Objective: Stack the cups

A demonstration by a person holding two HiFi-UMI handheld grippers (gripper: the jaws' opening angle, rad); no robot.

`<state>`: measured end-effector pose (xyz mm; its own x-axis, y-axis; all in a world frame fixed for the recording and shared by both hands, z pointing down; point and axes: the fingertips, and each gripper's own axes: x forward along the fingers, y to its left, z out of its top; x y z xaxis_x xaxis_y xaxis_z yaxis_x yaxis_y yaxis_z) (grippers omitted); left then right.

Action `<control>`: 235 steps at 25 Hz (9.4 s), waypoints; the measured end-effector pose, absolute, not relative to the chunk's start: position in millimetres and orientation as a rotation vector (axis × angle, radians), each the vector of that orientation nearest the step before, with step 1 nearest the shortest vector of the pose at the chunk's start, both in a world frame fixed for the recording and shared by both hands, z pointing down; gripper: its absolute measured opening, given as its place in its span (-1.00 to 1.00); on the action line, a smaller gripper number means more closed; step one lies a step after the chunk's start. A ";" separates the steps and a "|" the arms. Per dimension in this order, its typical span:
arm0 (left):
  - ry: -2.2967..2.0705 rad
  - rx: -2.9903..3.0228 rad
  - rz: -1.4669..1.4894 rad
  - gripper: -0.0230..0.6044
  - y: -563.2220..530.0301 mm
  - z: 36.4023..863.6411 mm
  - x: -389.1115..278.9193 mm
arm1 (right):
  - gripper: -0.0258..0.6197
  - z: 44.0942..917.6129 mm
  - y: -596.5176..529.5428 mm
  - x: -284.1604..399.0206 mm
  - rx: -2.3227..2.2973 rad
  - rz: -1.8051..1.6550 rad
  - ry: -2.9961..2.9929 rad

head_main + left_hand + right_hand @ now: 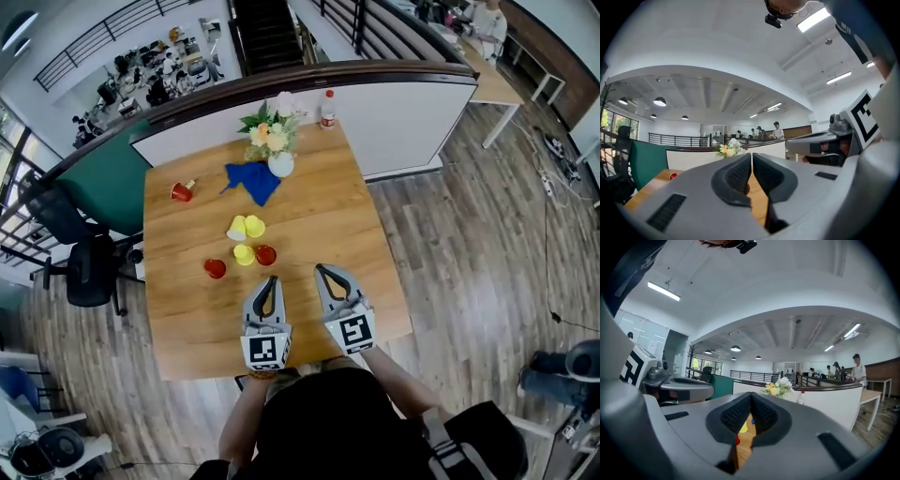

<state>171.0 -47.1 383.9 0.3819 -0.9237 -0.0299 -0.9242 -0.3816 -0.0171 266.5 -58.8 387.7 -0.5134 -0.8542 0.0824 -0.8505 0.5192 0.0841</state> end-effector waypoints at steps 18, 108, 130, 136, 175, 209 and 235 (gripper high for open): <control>1.799 -2.617 -0.009 -0.83 -58.0 409.9 41.3 | -0.90 395.8 -69.5 161.7 1.480 -0.056 -2.542; 1.899 -2.797 -0.833 -0.16 -80.0 695.8 -132.2 | -0.27 661.7 -195.8 34.3 1.322 0.383 -2.157; 1.940 -2.824 -0.832 -0.16 -68.5 713.9 -138.8 | -0.27 667.2 -158.0 10.0 1.221 0.336 -2.197; 2.005 -2.835 -0.775 -0.16 -68.8 715.9 -144.6 | -0.27 668.1 -158.4 8.0 1.229 0.336 -2.199; 1.826 -2.883 -0.689 -0.25 -67.1 701.7 -134.0 | -0.31 658.6 -180.5 117.2 1.399 0.287 -2.092; 1.858 -2.634 -0.300 -0.66 -55.7 560.2 -139.8 | -0.32 672.1 -153.2 98.4 1.405 0.276 -2.082; 1.725 -2.733 -0.335 -0.67 -58.3 566.6 -103.7 | -0.11 607.9 -211.6 124.0 1.373 0.182 -2.270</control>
